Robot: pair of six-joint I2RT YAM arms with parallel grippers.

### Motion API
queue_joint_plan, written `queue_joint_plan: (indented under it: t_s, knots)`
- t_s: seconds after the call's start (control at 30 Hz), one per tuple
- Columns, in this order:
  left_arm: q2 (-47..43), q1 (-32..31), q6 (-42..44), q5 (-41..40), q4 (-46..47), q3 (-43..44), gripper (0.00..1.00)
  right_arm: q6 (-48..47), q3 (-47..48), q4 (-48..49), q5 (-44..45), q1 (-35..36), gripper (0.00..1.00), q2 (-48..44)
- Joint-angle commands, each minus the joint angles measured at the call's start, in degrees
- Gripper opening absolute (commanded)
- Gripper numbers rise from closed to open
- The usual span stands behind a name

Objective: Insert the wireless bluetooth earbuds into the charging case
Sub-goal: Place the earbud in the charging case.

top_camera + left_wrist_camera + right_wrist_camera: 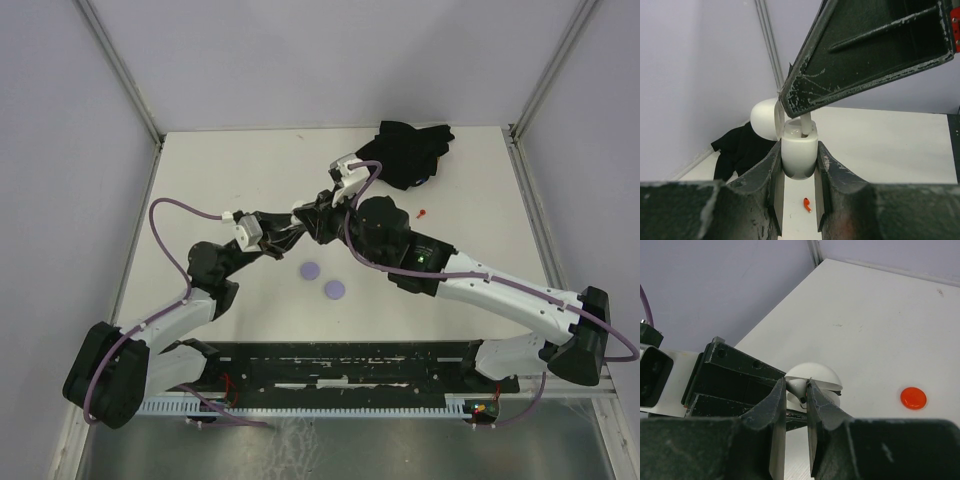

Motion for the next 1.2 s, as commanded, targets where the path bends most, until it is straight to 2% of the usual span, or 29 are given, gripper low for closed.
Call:
queue_joint_plan:
  t_s: [0.0,0.3,0.7,0.8,1.03,1.17]
  knots:
    - [0.56,-0.60,0.32,-1.32,2.93,0.07,0.03,-0.31,-1.12,3.92,1.40,0.44,0.18,-1.76]
    - [0.91,-0.95,-0.34,-3.81,3.34,0.26,0.03,-0.03,-1.19,1.92,1.09,0.41,0.20,-0.59]
    - [1.50,-1.03,-1.81,-5.59,4.05,0.04,0.03,-0.45,0.26,0.20,0.74,0.40,0.39,0.74]
    - [1.70,-1.03,-2.25,-6.23,3.80,0.00,0.03,-1.09,1.24,-0.62,0.53,0.43,0.47,0.55]
    - [2.92,-1.00,-3.88,-10.59,2.00,-0.17,0.03,-4.31,9.16,-12.08,0.69,-0.44,0.68,-0.07]
    - [2.67,-1.03,-3.27,-13.38,-0.81,-0.09,0.03,-1.96,12.67,-22.89,1.13,-3.74,0.72,0.79]
